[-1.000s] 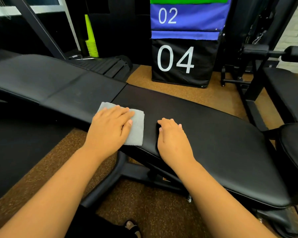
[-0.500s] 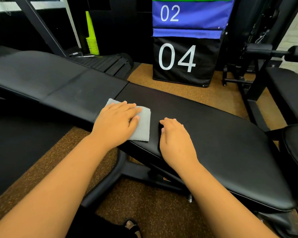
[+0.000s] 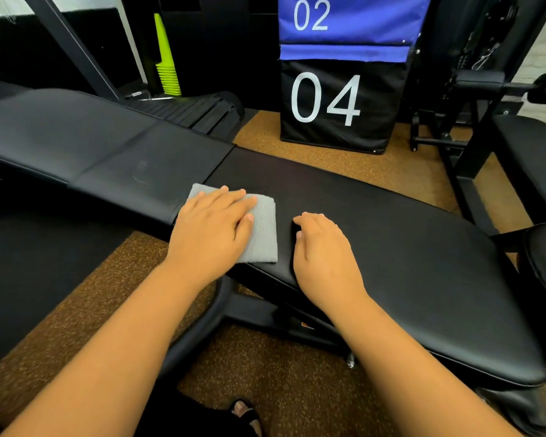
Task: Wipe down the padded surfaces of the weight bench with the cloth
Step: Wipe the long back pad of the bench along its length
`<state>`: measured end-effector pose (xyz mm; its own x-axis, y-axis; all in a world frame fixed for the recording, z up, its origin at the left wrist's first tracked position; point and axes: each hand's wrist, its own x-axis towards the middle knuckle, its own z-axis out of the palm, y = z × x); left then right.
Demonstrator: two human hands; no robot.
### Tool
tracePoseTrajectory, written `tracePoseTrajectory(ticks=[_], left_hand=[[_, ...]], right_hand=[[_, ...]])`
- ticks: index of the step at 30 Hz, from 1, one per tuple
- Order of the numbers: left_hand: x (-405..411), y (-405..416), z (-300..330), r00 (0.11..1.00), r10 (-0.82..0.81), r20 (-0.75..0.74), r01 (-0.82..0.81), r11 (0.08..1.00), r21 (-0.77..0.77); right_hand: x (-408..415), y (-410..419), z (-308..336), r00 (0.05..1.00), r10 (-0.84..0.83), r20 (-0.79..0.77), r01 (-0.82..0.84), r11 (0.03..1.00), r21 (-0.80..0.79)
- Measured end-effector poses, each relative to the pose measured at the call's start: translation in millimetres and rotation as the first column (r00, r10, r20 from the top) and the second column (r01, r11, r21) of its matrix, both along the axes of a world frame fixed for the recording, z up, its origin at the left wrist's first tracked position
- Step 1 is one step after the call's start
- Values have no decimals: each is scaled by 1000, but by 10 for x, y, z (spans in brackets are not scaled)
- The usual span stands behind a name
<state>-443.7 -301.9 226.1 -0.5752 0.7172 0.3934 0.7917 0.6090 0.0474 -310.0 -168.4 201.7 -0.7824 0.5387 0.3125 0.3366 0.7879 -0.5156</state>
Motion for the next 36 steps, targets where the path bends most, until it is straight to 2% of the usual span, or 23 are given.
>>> tracePoseTrajectory(ticks=[3,6,13,20,28,32,36], left_hand=[[-98,140,54,999,16,33,-13,996,-90],[-16,117,31,1000,3,-21,-6,992,-129],[308,-190,-181,993,-99,-59,95,993,-67],[10,-262,-60,998,-21,-67,19,999,-35],[318,-147,-171,972,-225,-62,221,973,-64],[96,-188,-61,988,-154,-30,154,988,-20],[-45,-140,31,999,-53,-11,52,997,-54]], right_hand=[[2,2,-4,1000,2,-9,-2,1000,-2],[15,4,-4,1000,9,-18,-9,1000,-11],[28,10,-14,1000,20,5,-19,1000,-25],[41,13,17,1000,26,11,-25,999,-29],[36,6,15,1000,20,-8,-20,999,-43],[53,13,32,1000,26,4,-25,999,-36],[48,16,27,1000,28,3,-28,999,-46]])
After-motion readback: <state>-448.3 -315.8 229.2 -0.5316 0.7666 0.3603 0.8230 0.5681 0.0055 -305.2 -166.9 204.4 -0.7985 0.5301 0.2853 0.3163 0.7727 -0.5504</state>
